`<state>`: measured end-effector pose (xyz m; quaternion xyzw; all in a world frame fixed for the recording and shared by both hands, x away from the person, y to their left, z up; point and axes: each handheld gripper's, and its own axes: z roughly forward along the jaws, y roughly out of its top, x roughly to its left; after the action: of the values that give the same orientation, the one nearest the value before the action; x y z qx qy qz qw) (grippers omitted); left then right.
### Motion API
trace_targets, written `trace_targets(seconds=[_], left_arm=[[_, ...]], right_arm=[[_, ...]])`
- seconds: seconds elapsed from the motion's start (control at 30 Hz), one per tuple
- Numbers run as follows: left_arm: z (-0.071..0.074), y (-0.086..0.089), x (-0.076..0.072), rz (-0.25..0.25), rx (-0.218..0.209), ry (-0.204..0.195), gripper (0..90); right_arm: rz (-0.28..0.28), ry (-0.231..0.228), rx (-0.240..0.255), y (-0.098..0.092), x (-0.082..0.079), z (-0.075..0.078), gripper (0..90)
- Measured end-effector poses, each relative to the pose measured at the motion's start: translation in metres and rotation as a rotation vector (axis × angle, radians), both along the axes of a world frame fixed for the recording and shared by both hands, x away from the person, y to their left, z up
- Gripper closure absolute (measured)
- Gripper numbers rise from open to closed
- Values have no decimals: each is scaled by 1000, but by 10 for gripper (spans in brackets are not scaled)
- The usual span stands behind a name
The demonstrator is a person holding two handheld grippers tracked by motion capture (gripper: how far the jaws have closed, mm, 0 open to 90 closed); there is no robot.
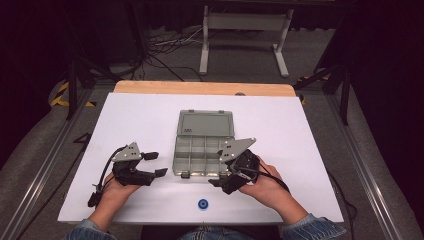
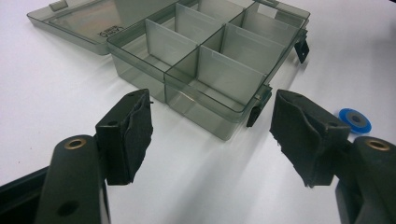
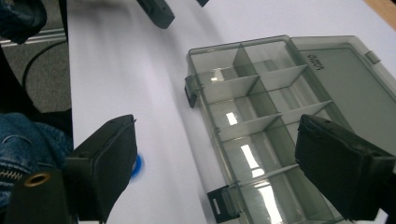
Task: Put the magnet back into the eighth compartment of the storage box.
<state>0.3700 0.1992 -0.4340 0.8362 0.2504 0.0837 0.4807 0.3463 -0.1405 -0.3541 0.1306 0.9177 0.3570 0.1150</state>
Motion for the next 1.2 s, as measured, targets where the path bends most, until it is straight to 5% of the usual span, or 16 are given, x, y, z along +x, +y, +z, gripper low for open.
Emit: trace_targets(seconds=[0.7,1.2], left_arm=[[0,0,0,3,0,0,297],[0,0,0,-1,-1,5,297]], right_arm=[[98,100,-150,24,-7,-30,135],[133,146,-190,37,-12,-50,130]])
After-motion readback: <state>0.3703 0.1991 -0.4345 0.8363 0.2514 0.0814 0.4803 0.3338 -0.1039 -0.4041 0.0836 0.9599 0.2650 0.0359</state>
